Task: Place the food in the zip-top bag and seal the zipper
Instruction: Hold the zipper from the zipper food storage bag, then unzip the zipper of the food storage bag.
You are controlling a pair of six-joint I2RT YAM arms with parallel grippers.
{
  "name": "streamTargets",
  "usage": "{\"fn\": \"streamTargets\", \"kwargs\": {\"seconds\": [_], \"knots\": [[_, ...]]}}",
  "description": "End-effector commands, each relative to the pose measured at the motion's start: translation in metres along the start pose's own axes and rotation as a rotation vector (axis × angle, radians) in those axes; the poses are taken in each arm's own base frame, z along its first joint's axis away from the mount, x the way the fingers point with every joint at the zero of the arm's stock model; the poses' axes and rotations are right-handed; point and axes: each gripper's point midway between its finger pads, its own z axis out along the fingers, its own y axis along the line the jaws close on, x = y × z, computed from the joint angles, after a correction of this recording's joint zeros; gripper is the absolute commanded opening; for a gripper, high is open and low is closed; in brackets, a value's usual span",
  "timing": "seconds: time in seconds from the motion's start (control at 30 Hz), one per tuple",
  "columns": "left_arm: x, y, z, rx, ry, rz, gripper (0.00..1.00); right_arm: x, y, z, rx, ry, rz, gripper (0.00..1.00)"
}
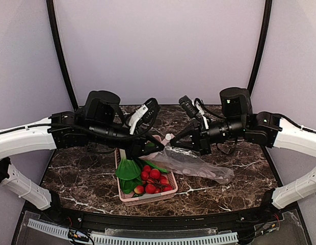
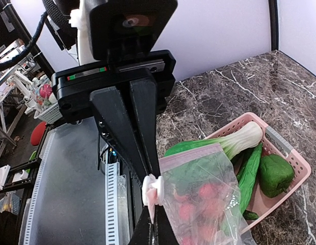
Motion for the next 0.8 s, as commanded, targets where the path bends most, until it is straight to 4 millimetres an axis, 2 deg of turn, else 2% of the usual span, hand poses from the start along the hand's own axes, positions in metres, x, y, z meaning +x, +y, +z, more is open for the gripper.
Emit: {"fn": "streamTargets", "kwargs": {"seconds": [0.0, 0.07, 0.13, 0.2, 0.27, 0.47, 0.77], "knots": [[-0.003, -0.004, -0.010, 0.009, -0.022, 0.001, 0.01, -0.003, 0.003, 0.002, -0.011, -0.022, -0.016, 0.00], [-0.006, -0.005, -0.011, 0.011, -0.029, 0.005, 0.10, -0.003, 0.003, 0.002, -0.013, -0.022, -0.016, 0.00], [-0.011, -0.004, -0.012, 0.005, -0.039, 0.007, 0.28, -0.002, 0.004, 0.002, -0.019, -0.020, -0.015, 0.00], [-0.017, -0.001, -0.014, -0.012, -0.044, 0.001, 0.39, -0.001, 0.005, 0.002, -0.023, -0.017, -0.013, 0.00], [-0.026, -0.002, -0.016, -0.004, -0.057, 0.007, 0.43, 0.000, 0.005, 0.002, -0.027, -0.015, -0.011, 0.00], [-0.047, -0.012, -0.020, 0.077, -0.120, 0.026, 0.45, 0.002, 0.007, 0.003, -0.044, -0.007, -0.003, 0.00], [-0.050, -0.013, -0.012, 0.119, -0.106, 0.020, 0.36, 0.001, 0.009, 0.002, -0.048, -0.010, -0.002, 0.00]]}}
